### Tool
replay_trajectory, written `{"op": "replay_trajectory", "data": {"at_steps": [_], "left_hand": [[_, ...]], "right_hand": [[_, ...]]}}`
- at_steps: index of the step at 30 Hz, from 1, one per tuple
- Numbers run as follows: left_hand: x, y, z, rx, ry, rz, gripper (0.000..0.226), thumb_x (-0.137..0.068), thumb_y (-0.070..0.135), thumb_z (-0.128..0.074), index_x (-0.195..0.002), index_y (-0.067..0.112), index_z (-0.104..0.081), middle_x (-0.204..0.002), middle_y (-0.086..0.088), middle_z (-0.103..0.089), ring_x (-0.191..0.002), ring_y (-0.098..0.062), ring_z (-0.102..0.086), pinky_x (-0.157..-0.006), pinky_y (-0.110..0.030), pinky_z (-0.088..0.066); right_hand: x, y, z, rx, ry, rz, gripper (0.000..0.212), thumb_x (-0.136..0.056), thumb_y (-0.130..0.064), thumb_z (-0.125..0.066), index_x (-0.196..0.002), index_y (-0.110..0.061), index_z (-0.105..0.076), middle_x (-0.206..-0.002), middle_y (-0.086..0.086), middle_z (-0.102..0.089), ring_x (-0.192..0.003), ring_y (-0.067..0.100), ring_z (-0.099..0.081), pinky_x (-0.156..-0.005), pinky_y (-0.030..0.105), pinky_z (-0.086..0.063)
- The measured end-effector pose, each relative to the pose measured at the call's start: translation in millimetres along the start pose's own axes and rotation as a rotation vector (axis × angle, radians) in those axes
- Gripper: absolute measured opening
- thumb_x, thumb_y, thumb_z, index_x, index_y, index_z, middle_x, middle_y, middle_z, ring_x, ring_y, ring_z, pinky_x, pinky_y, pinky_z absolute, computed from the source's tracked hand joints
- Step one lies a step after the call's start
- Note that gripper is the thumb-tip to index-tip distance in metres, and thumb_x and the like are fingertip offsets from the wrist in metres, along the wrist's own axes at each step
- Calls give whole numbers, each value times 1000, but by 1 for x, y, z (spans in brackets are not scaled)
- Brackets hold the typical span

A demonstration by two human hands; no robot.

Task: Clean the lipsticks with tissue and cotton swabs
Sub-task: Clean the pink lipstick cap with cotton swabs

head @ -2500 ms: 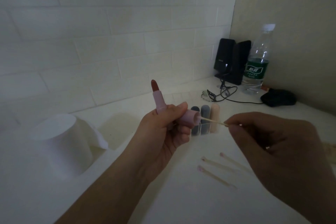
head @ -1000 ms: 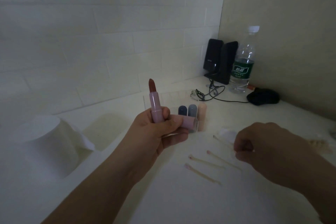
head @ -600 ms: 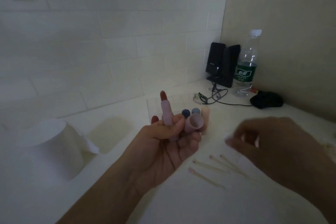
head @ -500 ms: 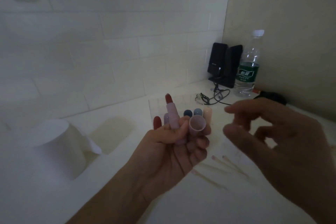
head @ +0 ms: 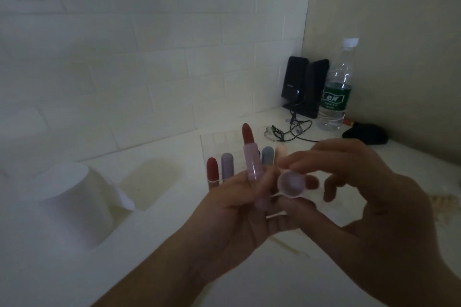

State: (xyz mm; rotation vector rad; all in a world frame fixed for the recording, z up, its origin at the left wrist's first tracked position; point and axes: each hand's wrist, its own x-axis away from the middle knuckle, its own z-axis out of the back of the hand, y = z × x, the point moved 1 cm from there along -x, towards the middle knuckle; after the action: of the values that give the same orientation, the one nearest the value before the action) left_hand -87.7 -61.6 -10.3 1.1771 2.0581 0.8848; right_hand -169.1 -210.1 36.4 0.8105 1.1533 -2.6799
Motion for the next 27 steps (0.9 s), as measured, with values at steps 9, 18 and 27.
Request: {"op": "replay_trajectory", "data": {"at_steps": [9, 18, 27], "left_hand": [[-6, -7, 3, -286, 380, -278, 53, -85, 55, -41, -91, 5, -59, -103, -10, -64, -103, -20, -58, -98, -39, -37], [-3, 1, 2, -144, 236, -266, 54, -85, 47, -44, -118, 11, -67, -129, -15, -61, -112, -31, -53, -104, -49, -39], [-1, 2, 1, -152, 257, -366, 30, -85, 28, -49, -89, 11, -73, -105, -13, -66, -105, -26, -59, -92, -39, -48]], "right_hand": [[19, 0, -40, -301, 32, -125, 29, -69, -44, -80, -84, -29, -60, -50, 5, -46, -44, 9, -34, -42, 21, -32], [16, 2, -48, -635, -77, -191, 40, -79, -49, -59, -63, -12, -61, -45, 15, -30, -42, 20, -26, -44, 37, -20], [18, 2, -49, -469, -45, -166, 44, -75, -60, -60, -78, -18, -71, -43, 2, -38, -41, 13, -31, -42, 22, -27]]}}
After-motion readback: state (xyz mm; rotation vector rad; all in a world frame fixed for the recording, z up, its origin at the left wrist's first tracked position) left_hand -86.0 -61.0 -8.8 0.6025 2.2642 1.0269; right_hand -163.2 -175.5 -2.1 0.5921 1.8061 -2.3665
